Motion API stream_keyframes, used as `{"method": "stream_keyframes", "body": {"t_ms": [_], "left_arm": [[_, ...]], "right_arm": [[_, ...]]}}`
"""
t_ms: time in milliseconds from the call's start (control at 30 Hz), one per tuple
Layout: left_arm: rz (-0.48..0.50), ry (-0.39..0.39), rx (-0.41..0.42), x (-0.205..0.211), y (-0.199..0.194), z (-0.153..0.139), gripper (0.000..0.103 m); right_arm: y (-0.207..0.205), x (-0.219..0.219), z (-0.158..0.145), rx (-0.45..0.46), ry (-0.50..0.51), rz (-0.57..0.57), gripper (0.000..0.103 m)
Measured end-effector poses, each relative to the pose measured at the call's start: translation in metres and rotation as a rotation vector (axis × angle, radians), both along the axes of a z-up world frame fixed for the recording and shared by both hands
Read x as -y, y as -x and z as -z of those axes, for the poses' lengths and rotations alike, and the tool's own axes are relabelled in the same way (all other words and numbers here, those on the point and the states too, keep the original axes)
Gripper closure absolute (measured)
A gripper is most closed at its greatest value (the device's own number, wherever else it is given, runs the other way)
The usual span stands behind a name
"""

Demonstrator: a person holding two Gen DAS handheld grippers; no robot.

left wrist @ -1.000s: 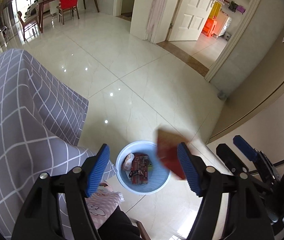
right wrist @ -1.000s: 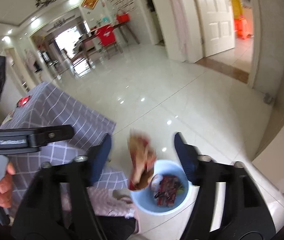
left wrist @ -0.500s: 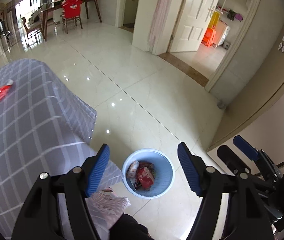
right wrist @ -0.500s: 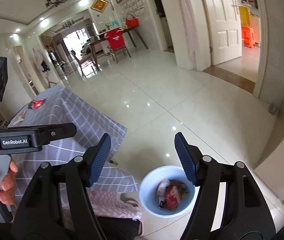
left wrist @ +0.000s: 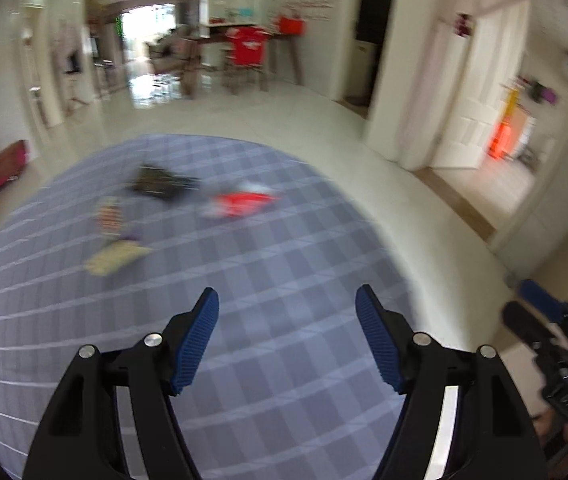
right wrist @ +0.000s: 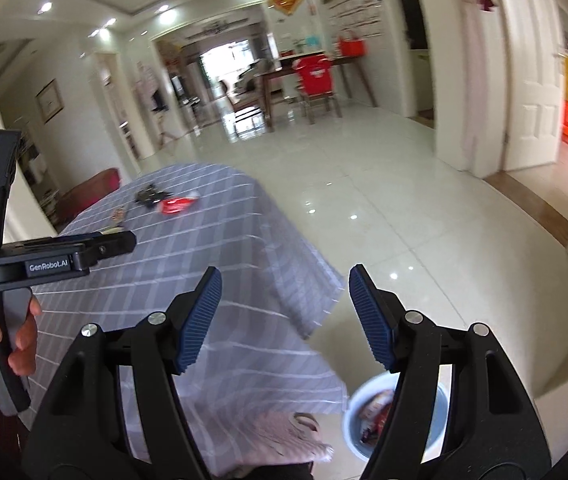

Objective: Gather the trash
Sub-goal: 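Move both tools back to the remaining trash on the table, then grasp the paper tag with left tool while right tool grasps red-white wrapper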

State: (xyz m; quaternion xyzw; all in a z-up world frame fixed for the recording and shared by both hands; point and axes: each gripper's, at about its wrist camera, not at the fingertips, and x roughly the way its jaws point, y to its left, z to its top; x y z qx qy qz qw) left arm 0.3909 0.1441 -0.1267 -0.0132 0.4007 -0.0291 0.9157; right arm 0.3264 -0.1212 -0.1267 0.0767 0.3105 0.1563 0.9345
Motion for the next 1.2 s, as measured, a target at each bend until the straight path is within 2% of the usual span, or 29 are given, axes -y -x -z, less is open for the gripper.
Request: {"method": "stream_keyframes", "body": {"t_ms": [67,200,333,400,567,600,633,667,833,1033,1133,1200], "left_arm": [[-0.038,-0.016,0.004,-0.029,-0.005,0.0,0.033],[-0.117,0.001,-0.006,-0.088,-0.02,0.009,0.033],[-0.111,0.034,-0.023,-0.116,-0.037,0.021,0.034],[-0.087,0.021,-0.032,-0.122,-0.045,0.026,0.034],[-0.029,-0.02,-0.076,-0.12,-0.068,0.037,0.056],[-0.016,-0.02,-0.083,-0.118,-0.07,0.038,0.065],[-0.001,-0.017,-0.092,-0.118,-0.074,0.04,0.078],[0.011,-0.012,-0.099,-0.116,-0.076,0.042,0.085],[0.023,0.006,-0.078,-0.116,-0.08,0.044,0.086],[-0.001,0.063,-0.037,-0.127,-0.071,0.032,0.086],[-0.009,0.065,-0.026,-0.127,-0.07,0.029,0.086],[-0.008,0.063,-0.024,-0.125,-0.068,0.028,0.086]], "right_arm": [[-0.012,-0.021,-0.002,-0.006,0.004,-0.038,0.037],[-0.037,-0.063,0.0,-0.024,0.036,-0.102,0.037],[-0.06,-0.094,0.003,-0.048,0.056,-0.147,0.037],[-0.072,-0.107,0.004,-0.059,0.072,-0.166,0.037],[-0.097,-0.139,0.009,-0.066,0.134,-0.204,0.034],[-0.103,-0.145,0.01,-0.068,0.148,-0.208,0.034],[-0.11,-0.152,0.012,-0.078,0.164,-0.216,0.034],[-0.114,-0.155,0.011,-0.079,0.166,-0.222,0.033],[-0.138,-0.181,0.013,-0.076,0.242,-0.256,0.031],[-0.161,-0.212,0.018,-0.056,0.342,-0.327,0.031],[-0.168,-0.219,0.025,-0.094,0.369,-0.372,0.031],[-0.172,-0.22,0.033,-0.129,0.387,-0.383,0.05]]}}
